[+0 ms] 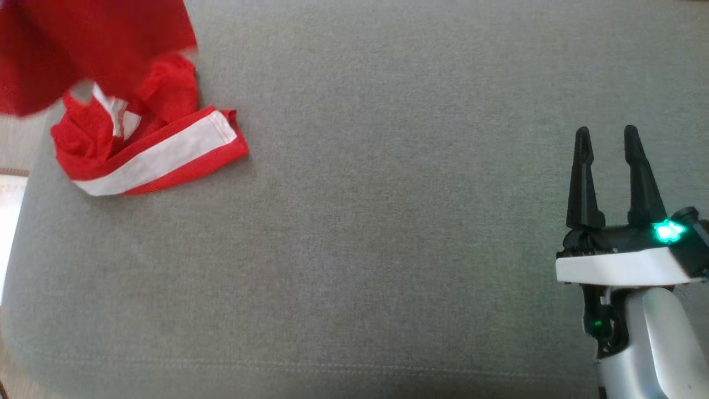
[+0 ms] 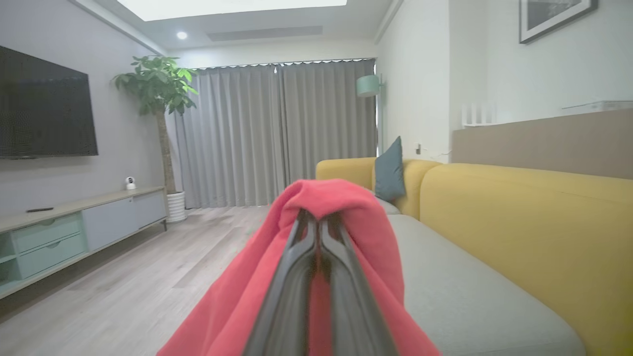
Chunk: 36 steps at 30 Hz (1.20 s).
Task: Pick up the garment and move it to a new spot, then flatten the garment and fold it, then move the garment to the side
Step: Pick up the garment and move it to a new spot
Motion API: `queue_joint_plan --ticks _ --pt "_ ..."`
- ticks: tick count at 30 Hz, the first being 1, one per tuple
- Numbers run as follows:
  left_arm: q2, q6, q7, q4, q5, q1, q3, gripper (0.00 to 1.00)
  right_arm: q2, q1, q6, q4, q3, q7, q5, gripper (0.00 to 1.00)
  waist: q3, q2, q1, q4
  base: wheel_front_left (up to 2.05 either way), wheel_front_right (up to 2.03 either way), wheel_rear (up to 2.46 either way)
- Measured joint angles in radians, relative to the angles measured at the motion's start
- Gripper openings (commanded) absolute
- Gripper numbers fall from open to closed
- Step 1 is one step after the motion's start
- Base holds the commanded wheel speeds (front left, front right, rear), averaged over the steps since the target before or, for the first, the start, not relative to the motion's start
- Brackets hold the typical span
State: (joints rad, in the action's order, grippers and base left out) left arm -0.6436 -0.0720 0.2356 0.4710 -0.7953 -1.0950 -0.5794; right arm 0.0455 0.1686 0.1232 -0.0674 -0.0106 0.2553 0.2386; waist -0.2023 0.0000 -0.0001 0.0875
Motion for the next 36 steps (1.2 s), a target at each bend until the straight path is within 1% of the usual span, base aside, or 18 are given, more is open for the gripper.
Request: queue_joint_plan --ticks 3,6,13,14,15,16,17,23,28,32,33,34,36 --pt "0.009 -0.018 -0.005 -0.077 0.000 0.051 -0.024 0.00 0.000 0.000 0.000 0.000 -0.001 0.000 0.000 1.00 0.013 0.0000 0.0000 -0.015 0.00 0.00 0.00" --pt "0.040 -0.039 -0.027 -0.152 -0.006 0.091 -0.047 0.00 0.000 0.000 0.000 0.002 -0.003 0.000 0.000 1.00 0.022 0.0000 0.0000 -0.038 0.00 0.00 0.00" --pt "0.134 -0.082 -0.068 -0.280 -0.011 0.114 -0.114 0.00 0.000 0.001 0.000 0.024 -0.007 0.000 0.001 1.00 0.029 0.0000 0.0000 -0.120 0.00 0.00 0.00" --pt "0.152 -0.089 -0.069 -0.287 -0.010 0.114 -0.124 0.00 0.000 0.001 0.000 0.028 -0.007 0.000 0.000 1.00 0.029 0.0000 0.0000 -0.135 0.00 0.00 0.00" --pt "0.183 -0.099 -0.076 -0.293 -0.007 0.113 -0.143 0.00 0.000 0.002 0.000 0.041 -0.005 0.000 0.000 1.00 0.026 0.0000 0.0000 -0.165 0.00 0.00 0.00" --pt "0.197 -0.106 -0.077 -0.294 -0.007 0.114 -0.153 0.00 0.000 0.002 0.000 0.049 -0.004 0.000 0.001 1.00 0.025 0.0000 0.0000 -0.182 0.00 0.00 0.00" --pt "0.197 -0.106 -0.077 -0.294 -0.007 0.114 -0.153 0.00 0.000 0.002 0.000 0.049 -0.004 0.000 0.001 1.00 0.025 0.0000 0.0000 -0.182 0.00 0.00 0.00" --pt "0.255 -0.128 -0.084 -0.268 0.014 0.112 -0.193 0.00 0.000 0.003 0.000 0.090 0.010 0.000 0.025 1.00 0.007 0.0000 0.0000 -0.286 0.00 0.00 0.00" --pt "0.306 -0.130 -0.084 -0.195 0.020 0.111 -0.230 0.00 0.000 0.004 0.000 0.108 0.021 0.000 0.048 1.00 -0.021 0.0000 0.0001 -0.364 0.00 0.00 0.00" --pt "0.352 -0.129 -0.082 -0.094 0.020 0.116 -0.256 0.00 -0.001 0.004 0.000 0.110 0.016 0.000 0.062 1.00 -0.048 0.0000 0.0001 -0.411 0.00 0.00 0.00" --pt "0.363 -0.126 -0.078 -0.066 0.020 0.118 -0.260 0.62 -0.001 0.004 0.000 0.111 0.016 0.000 0.062 1.00 -0.055 0.0000 0.0001 -0.419 0.00 0.00 0.00" --pt "0.373 -0.122 -0.065 -0.037 0.020 0.121 -0.263 1.00 -0.001 0.004 0.000 0.112 0.015 0.000 0.062 1.00 -0.061 0.0000 0.0001 -0.426 0.00 0.00 0.00" --pt "0.387 -0.122 -0.040 0.020 0.022 0.123 -0.261 1.00 -0.001 0.004 0.000 0.114 0.012 0.000 0.062 1.00 -0.070 0.0000 0.0002 -0.435 0.00 0.00 0.00"
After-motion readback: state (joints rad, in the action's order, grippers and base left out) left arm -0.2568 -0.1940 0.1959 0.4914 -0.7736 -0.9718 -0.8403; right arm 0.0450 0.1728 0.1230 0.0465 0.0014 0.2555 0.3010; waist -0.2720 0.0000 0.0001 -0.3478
